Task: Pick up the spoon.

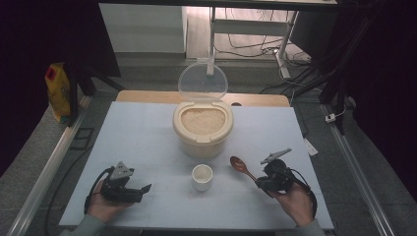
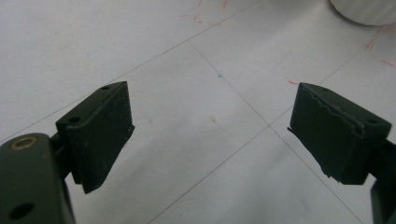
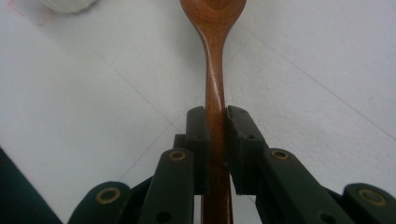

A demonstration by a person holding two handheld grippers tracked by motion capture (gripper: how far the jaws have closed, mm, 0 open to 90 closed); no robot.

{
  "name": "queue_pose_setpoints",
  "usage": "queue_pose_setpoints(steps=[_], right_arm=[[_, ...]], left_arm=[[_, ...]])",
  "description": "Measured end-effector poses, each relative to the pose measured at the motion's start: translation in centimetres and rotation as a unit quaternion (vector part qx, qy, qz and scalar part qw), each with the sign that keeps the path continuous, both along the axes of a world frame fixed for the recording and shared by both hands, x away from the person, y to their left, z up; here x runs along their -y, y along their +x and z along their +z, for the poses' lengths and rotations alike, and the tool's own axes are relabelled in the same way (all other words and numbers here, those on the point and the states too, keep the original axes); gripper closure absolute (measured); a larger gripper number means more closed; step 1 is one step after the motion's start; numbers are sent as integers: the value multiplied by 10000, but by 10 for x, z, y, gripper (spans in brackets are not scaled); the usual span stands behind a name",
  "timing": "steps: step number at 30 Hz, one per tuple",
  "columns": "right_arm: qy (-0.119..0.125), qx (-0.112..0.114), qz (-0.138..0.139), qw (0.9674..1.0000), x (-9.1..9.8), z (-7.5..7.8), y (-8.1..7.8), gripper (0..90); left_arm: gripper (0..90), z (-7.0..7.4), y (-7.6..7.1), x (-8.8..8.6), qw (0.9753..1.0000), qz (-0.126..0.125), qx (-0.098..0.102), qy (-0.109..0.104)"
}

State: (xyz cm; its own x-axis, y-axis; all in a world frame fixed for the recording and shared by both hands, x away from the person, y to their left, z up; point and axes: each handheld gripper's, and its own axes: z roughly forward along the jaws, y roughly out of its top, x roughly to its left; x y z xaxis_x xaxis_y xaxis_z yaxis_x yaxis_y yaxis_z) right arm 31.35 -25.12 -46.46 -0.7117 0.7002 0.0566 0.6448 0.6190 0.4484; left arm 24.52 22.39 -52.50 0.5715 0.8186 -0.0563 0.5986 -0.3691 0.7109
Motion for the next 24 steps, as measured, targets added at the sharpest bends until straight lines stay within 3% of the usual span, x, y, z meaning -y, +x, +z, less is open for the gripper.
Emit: queue_pose_setpoints(steps=[10, 24], right_arm=[[392, 346, 479, 9975, -6, 27, -14, 793], [674, 431, 1032, 9914, -26, 40, -26, 793]], left_arm=[[131, 2, -1, 1, 10000, -21, 22, -2], [133, 2, 0, 1, 10000, -28, 21, -29]])
